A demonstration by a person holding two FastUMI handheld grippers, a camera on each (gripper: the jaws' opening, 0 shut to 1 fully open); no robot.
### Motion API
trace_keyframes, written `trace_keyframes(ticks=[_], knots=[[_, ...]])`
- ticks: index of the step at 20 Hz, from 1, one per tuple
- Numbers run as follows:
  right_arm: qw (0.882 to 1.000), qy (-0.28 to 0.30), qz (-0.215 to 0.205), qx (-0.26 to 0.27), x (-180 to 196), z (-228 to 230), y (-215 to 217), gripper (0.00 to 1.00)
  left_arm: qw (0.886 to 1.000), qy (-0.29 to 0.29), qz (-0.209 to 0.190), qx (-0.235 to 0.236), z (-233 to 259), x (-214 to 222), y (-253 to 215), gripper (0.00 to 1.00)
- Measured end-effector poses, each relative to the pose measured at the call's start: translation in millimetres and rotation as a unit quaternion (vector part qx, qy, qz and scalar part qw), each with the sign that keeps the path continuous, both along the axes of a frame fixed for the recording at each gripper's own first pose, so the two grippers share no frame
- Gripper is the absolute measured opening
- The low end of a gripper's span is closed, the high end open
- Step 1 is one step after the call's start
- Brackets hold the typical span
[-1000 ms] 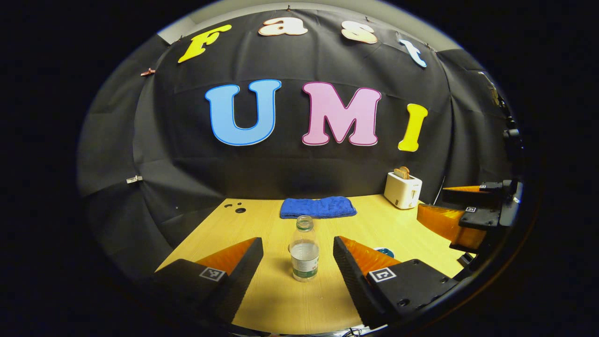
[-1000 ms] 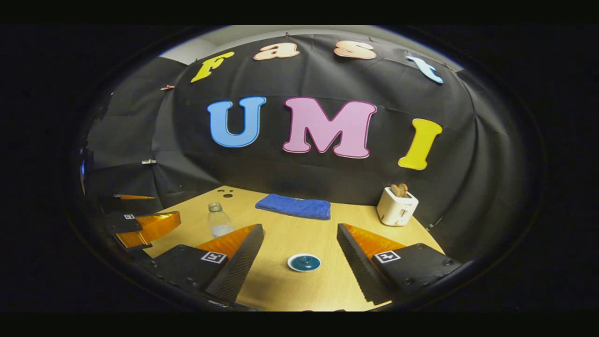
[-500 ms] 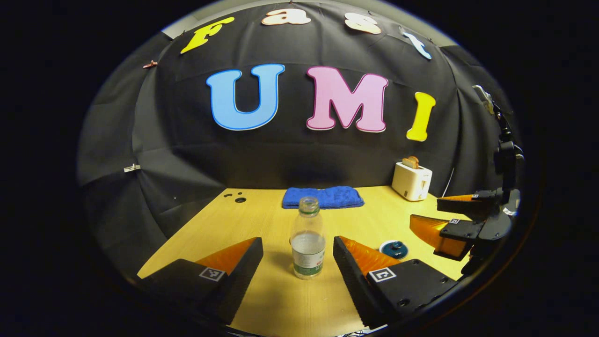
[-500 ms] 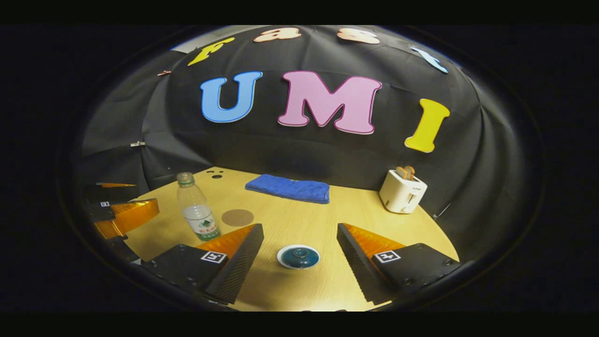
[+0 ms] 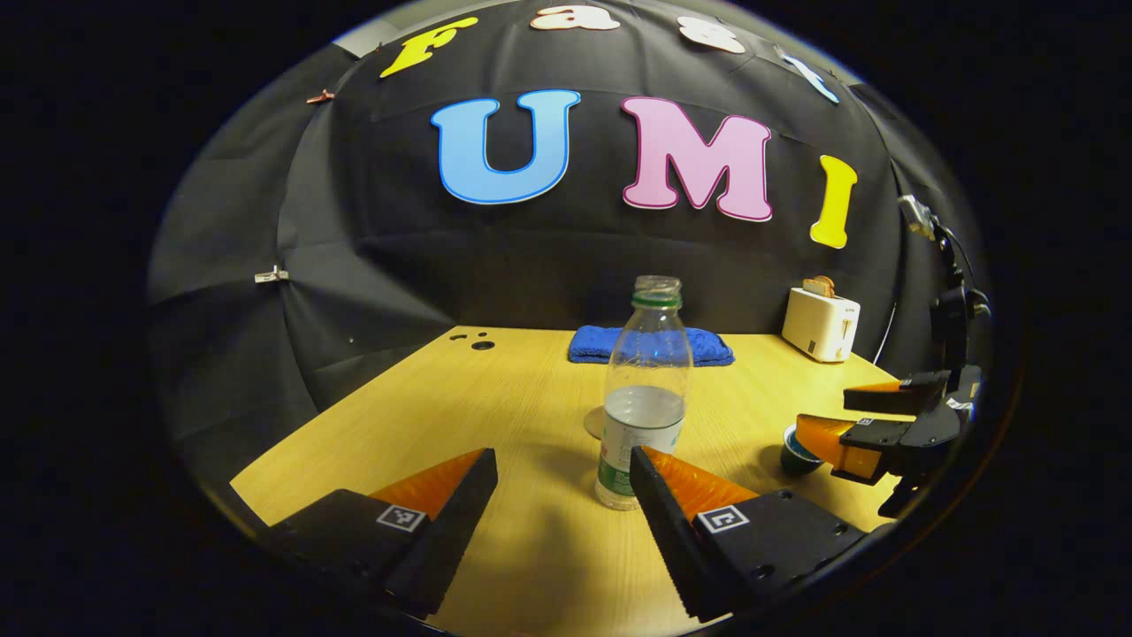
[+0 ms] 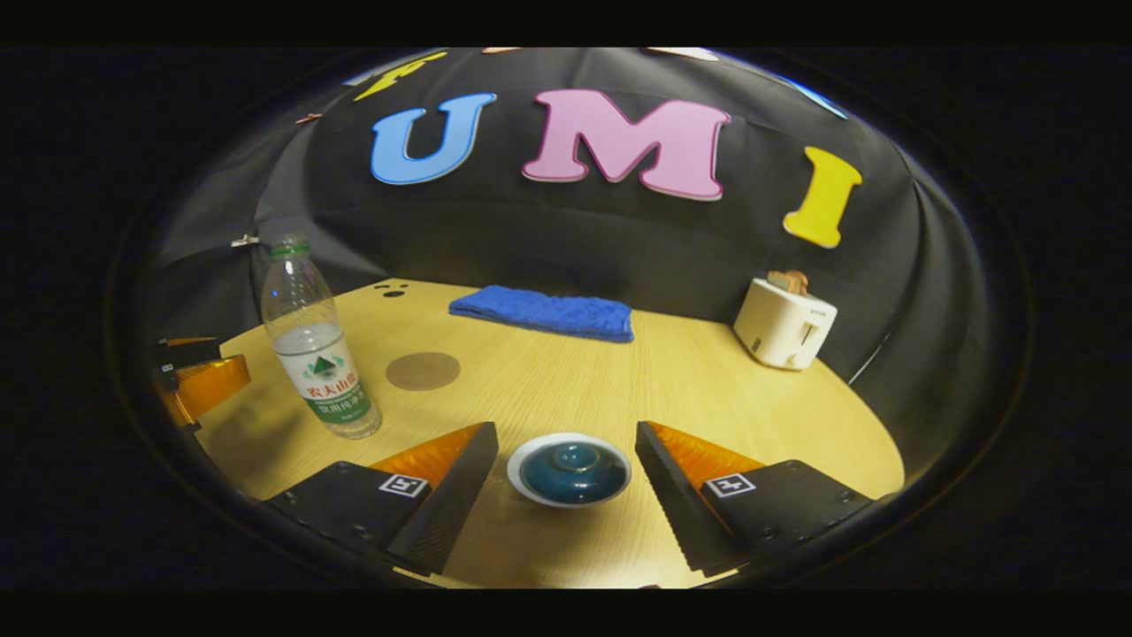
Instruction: Open the teacup lid with one hand, grasp the water bottle and pour water into the teacup with the other hand; after pouring, place the water bottle on the coaster and then close the teacup lid.
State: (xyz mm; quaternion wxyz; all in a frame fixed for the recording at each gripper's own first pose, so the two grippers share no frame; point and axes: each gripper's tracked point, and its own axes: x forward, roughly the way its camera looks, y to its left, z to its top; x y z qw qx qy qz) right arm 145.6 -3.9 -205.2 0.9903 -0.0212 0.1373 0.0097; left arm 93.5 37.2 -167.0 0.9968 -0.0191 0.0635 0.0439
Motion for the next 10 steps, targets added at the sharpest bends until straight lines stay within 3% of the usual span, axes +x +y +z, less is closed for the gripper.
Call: trace_keyframes(ticks=[10], knots=[[1.0,-0.013,-0.005,-0.016,16,-3,-3,0.87,0.999,0.034,0.03,-0.013,-44,-15,37,0.96]])
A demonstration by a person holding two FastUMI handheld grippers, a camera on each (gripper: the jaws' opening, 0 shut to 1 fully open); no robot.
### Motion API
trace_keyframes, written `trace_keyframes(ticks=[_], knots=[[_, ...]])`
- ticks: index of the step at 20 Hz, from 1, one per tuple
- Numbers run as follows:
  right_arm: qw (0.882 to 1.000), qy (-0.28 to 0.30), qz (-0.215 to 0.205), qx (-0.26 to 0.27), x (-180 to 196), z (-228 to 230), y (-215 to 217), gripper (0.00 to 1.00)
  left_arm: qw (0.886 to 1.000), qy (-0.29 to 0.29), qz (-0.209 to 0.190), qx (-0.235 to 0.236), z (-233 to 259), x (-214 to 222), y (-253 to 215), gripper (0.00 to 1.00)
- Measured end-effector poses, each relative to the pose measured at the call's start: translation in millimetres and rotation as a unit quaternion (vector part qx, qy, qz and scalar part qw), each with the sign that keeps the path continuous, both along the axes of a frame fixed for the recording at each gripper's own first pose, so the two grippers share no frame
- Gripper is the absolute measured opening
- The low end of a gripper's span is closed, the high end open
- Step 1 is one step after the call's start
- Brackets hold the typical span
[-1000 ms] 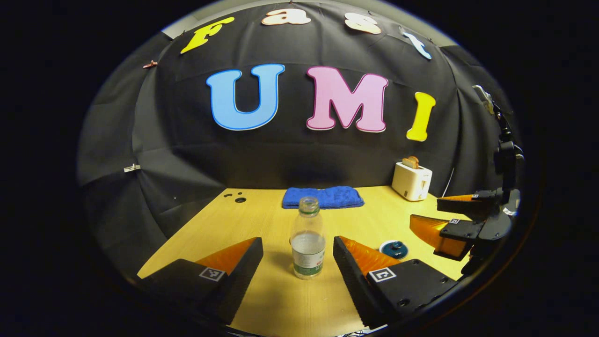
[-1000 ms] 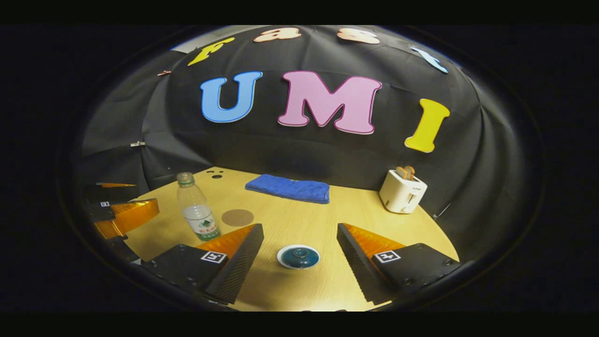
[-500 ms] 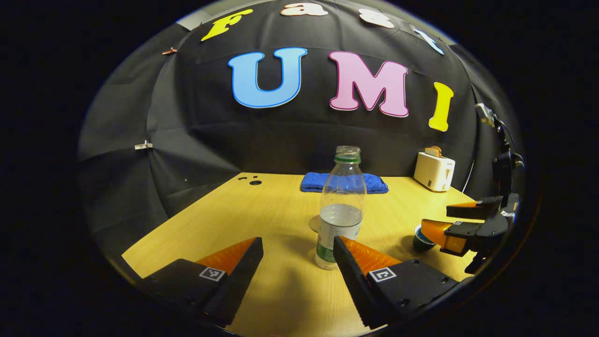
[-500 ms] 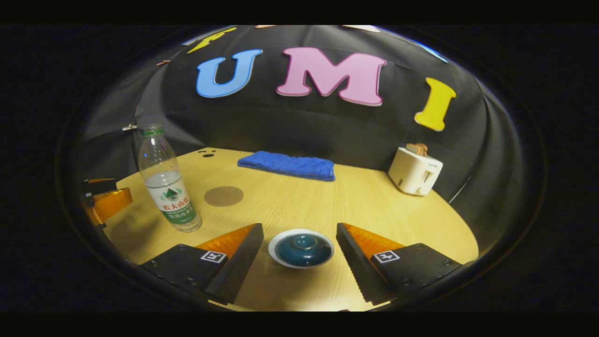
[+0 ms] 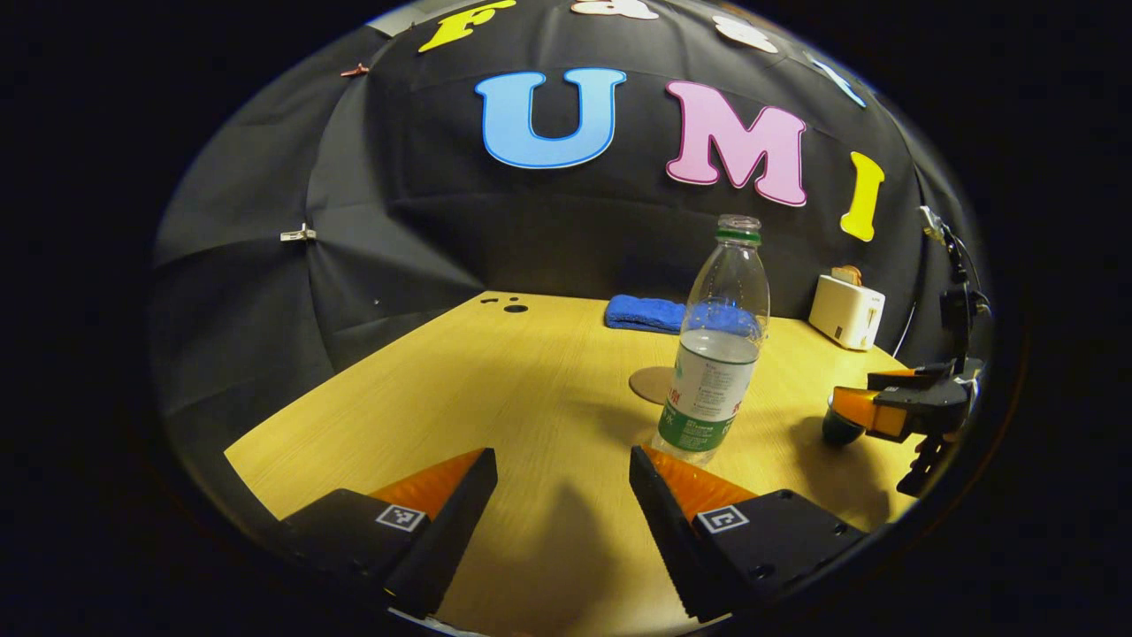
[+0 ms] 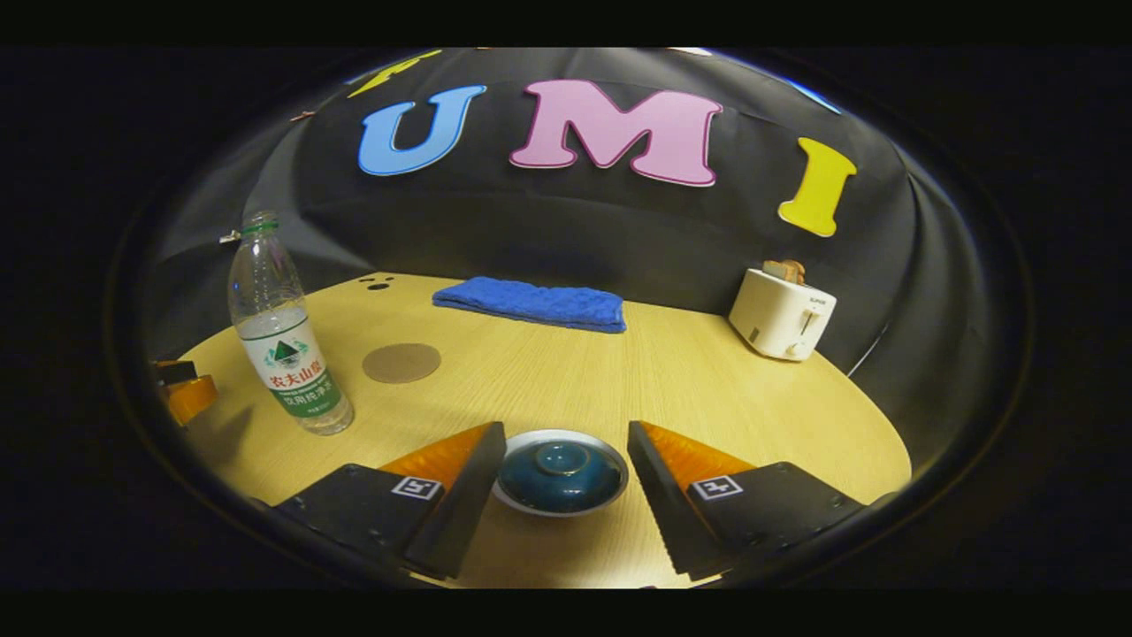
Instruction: Open the teacup lid with one hand, grasp the water bottle and pour water into the teacup with the other hand; after pouring, place the water bottle on the coaster and then close the teacup lid.
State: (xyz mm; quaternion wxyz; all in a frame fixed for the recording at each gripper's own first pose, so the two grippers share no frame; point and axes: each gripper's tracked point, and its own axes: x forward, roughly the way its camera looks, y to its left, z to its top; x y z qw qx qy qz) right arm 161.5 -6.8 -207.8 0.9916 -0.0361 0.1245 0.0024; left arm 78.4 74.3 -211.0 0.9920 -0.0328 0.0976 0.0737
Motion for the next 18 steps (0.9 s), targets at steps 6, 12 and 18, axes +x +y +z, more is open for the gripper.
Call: trace_keyframes(ticks=[6,12,18], knots=[[1.0,0.016,0.008,0.005,1,-5,8,0.55,1.0,-0.007,-0.019,0.003,4,7,-21,0.95],[0.999,0.028,0.011,0.025,7,-6,5,0.36,1.0,-0.002,-0.025,-0.01,1,8,-33,0.95],[0.998,0.04,0.017,0.039,6,-3,4,0.34,1.0,-0.005,-0.016,-0.013,5,13,-30,0.95]])
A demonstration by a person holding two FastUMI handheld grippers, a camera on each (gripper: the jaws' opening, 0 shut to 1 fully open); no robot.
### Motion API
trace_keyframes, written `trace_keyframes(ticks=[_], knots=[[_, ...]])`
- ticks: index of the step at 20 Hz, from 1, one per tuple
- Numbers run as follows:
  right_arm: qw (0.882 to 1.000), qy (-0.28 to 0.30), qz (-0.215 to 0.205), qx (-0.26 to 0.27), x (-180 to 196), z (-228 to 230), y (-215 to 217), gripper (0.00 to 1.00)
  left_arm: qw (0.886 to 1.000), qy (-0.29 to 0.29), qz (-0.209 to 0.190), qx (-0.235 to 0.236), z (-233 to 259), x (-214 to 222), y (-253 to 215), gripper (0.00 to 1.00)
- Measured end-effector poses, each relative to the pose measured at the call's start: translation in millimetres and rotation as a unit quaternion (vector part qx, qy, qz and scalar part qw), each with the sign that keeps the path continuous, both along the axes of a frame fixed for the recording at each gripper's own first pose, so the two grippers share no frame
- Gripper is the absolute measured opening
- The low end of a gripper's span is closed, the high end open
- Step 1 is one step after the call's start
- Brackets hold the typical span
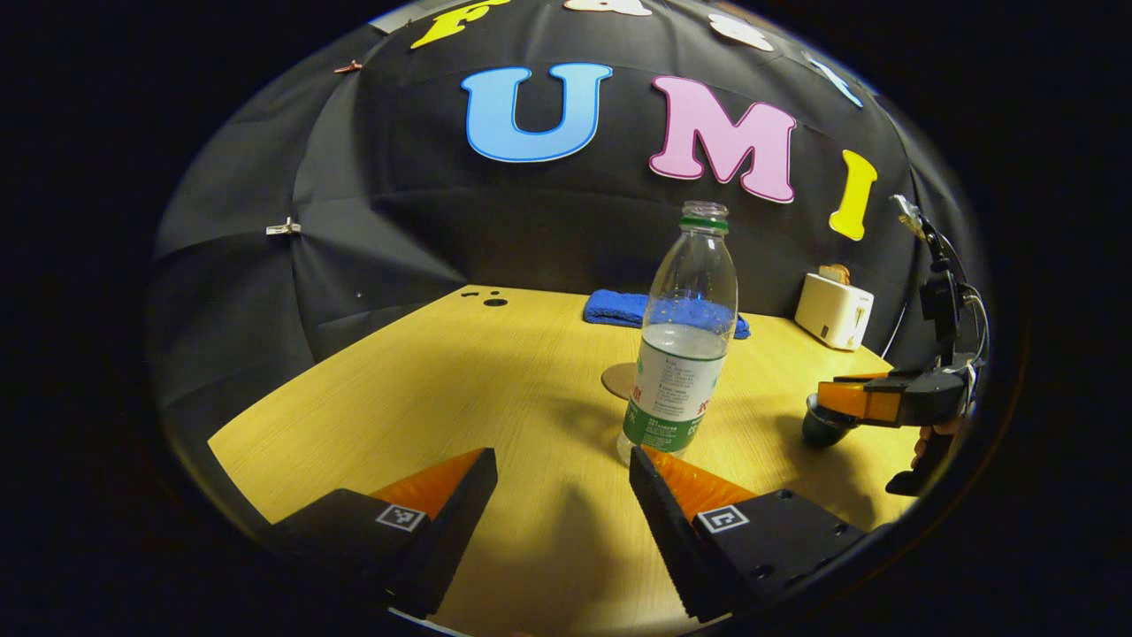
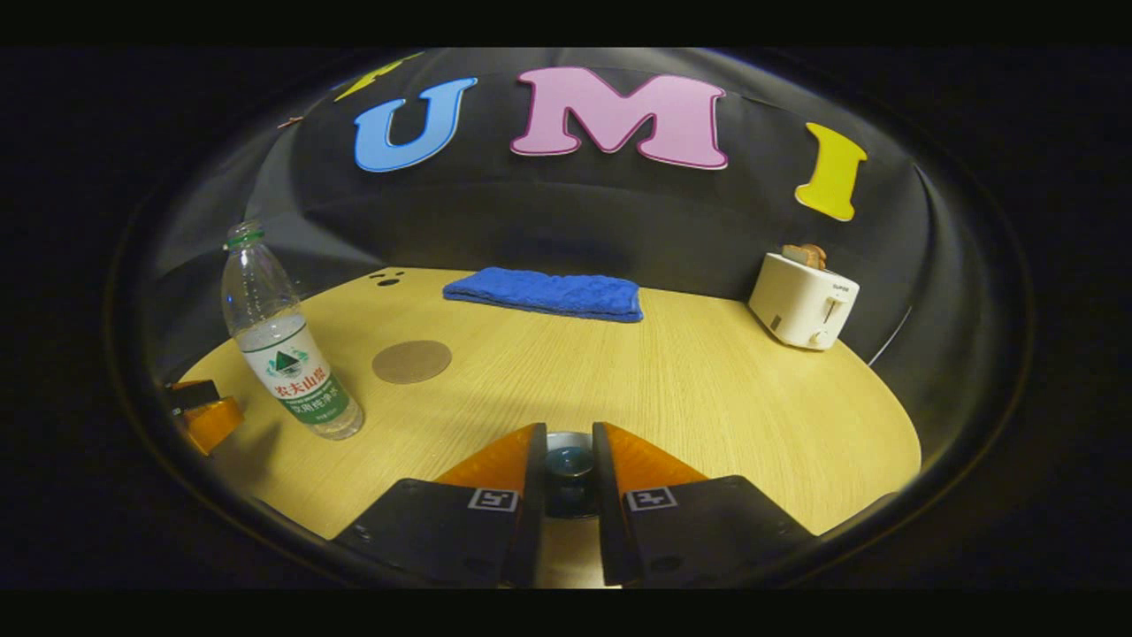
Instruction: Open the teacup lid with one hand, grasp the water bottle and pour water into the teacup with the other hand; after pouring, place the water bottle on the coaster and then close the teacup lid.
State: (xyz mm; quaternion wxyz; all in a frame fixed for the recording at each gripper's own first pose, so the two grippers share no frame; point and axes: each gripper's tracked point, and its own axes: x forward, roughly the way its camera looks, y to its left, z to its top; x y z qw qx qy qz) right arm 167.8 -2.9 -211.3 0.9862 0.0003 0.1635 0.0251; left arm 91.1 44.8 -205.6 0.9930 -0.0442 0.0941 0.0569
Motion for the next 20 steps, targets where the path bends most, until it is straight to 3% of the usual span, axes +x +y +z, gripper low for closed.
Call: trace_keyframes(ticks=[2,3,8,9,12,13,15,16,20], knots=[[1.0,0.002,0.003,0.004,1,0,2,0.31,1.0,-0.008,-0.011,0.002,8,6,-6,0.96],[1.0,0.004,0.006,0.002,1,-1,2,0.22,1.0,-0.012,-0.019,0.002,12,7,-10,0.96],[1.0,-0.01,0.016,0.003,0,18,1,0.26,0.998,-0.035,-0.051,-0.024,25,17,-27,0.95],[1.0,-0.015,0.017,0.003,-1,24,-1,0.22,0.997,-0.044,-0.062,-0.029,30,19,-33,0.95],[0.999,-0.031,0.013,0.004,-3,39,-9,0.26,0.992,-0.065,-0.104,-0.037,42,27,-53,0.95],[0.999,-0.033,0.011,0.003,-4,42,-13,0.22,0.99,-0.066,-0.113,-0.042,40,32,-57,0.95],[0.999,-0.028,0.008,0.014,-6,41,-18,0.31,0.989,-0.069,-0.121,-0.041,41,41,-60,0.95],[0.999,-0.026,0.006,0.023,-7,41,-20,0.22,0.989,-0.073,-0.121,-0.038,44,47,-60,0.95],[0.999,-0.023,-0.005,0.028,-10,40,-35,0.21,0.987,-0.079,-0.138,-0.01,49,69,-70,0.95]])
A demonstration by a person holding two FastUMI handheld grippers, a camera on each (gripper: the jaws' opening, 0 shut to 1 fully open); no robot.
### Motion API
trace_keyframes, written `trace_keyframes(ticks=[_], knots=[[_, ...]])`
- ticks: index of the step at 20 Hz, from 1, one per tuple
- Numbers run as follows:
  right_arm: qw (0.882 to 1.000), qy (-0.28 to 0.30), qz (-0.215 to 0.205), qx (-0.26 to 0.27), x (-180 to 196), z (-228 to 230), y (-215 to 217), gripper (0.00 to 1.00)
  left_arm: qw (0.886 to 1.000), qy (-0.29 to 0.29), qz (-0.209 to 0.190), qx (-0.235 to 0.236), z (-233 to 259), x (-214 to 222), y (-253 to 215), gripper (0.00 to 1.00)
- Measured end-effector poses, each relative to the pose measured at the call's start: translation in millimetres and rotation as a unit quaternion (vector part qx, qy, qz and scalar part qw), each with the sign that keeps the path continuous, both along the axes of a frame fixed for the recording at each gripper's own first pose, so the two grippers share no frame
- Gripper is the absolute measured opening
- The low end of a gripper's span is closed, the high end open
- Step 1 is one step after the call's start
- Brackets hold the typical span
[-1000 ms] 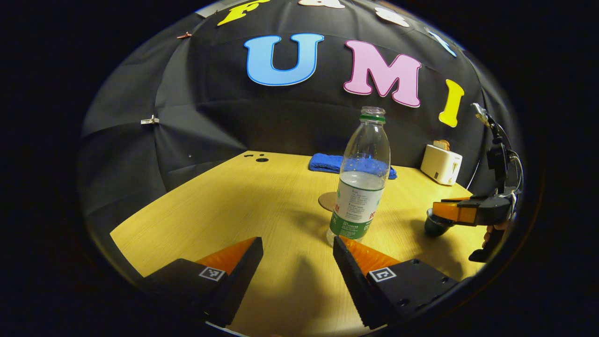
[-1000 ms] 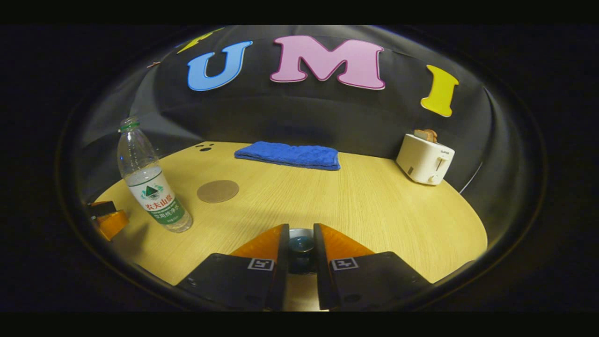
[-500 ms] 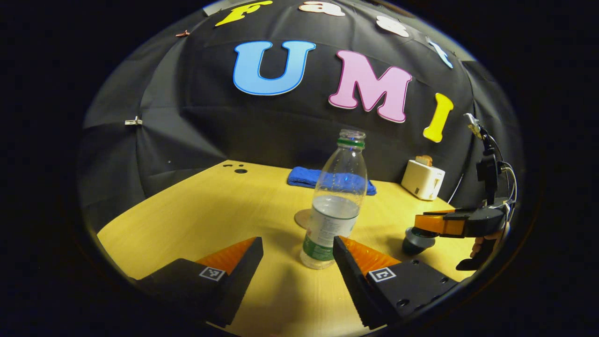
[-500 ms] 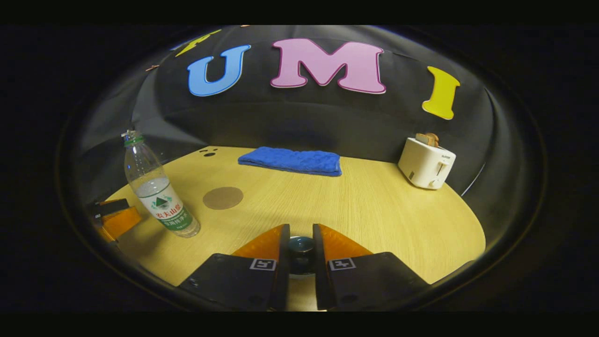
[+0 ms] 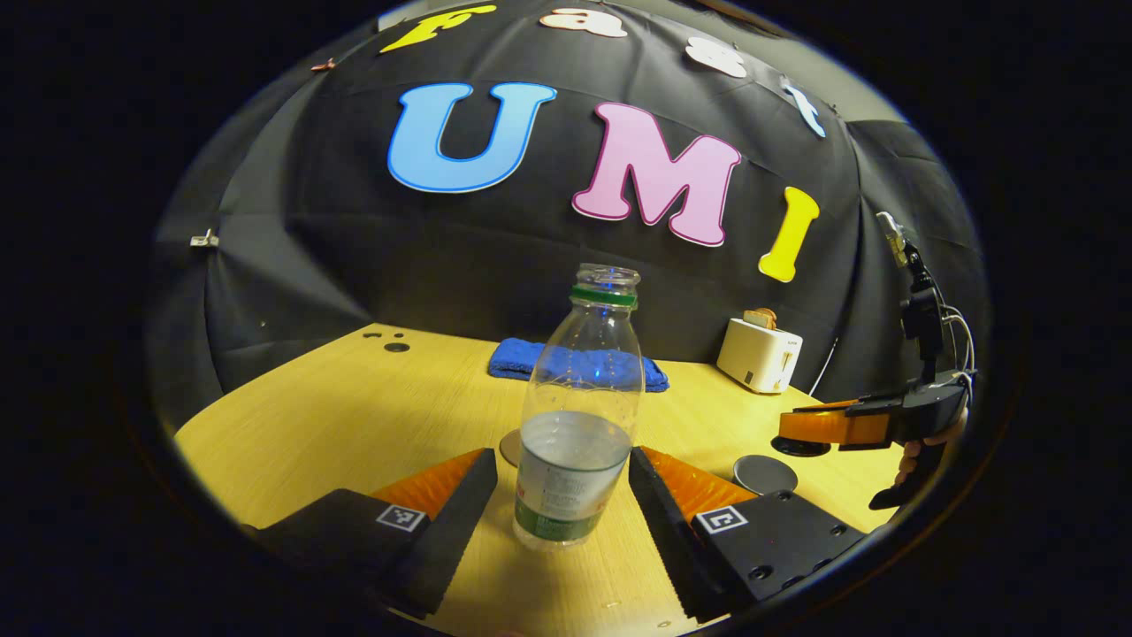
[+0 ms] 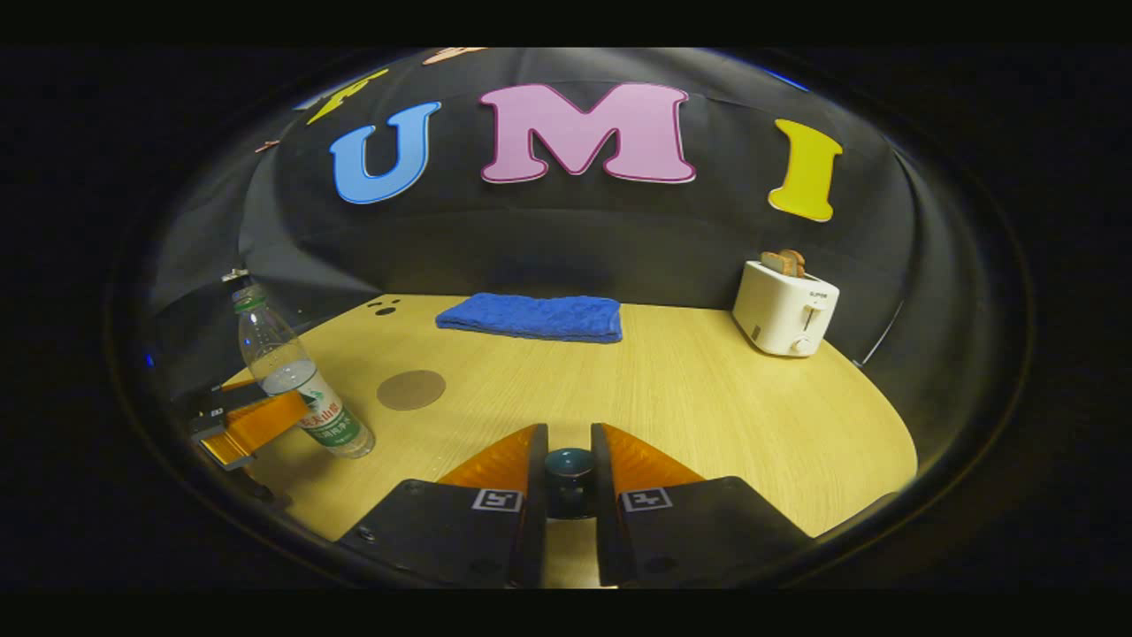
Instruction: Open the teacup lid with one hand, grasp the water bottle and pour water into the teacup with the other hand; after pouring, place the water bottle on the coaster and then close the teacup lid.
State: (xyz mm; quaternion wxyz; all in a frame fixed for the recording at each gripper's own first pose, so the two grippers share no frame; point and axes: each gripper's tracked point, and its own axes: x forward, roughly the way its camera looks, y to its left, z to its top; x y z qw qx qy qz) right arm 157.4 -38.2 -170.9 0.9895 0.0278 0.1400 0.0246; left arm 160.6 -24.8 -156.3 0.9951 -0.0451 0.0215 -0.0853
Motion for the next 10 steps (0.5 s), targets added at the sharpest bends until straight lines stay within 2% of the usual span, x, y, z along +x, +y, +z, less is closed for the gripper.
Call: trace_keyframes(ticks=[3,7,8,9,10], knots=[[1.0,0.003,-0.006,-0.001,-3,-3,-10,0.21,1.0,-0.003,-0.014,0.009,1,12,-7,0.95],[1.0,0.01,-0.015,0.005,-5,-9,-21,0.21,1.0,0.0,-0.004,0.016,2,26,-8,0.93],[1.0,0.011,-0.018,0.009,-4,-11,-24,0.26,1.0,0.0,-0.002,0.015,3,29,-8,0.92],[1.0,0.012,-0.023,0.015,-6,-13,-28,0.21,1.0,0.0,0.0,0.015,4,29,-6,0.9],[0.999,0.014,-0.026,0.021,-5,-15,-32,0.21,1.0,0.0,0.002,0.014,4,29,-4,0.88]])
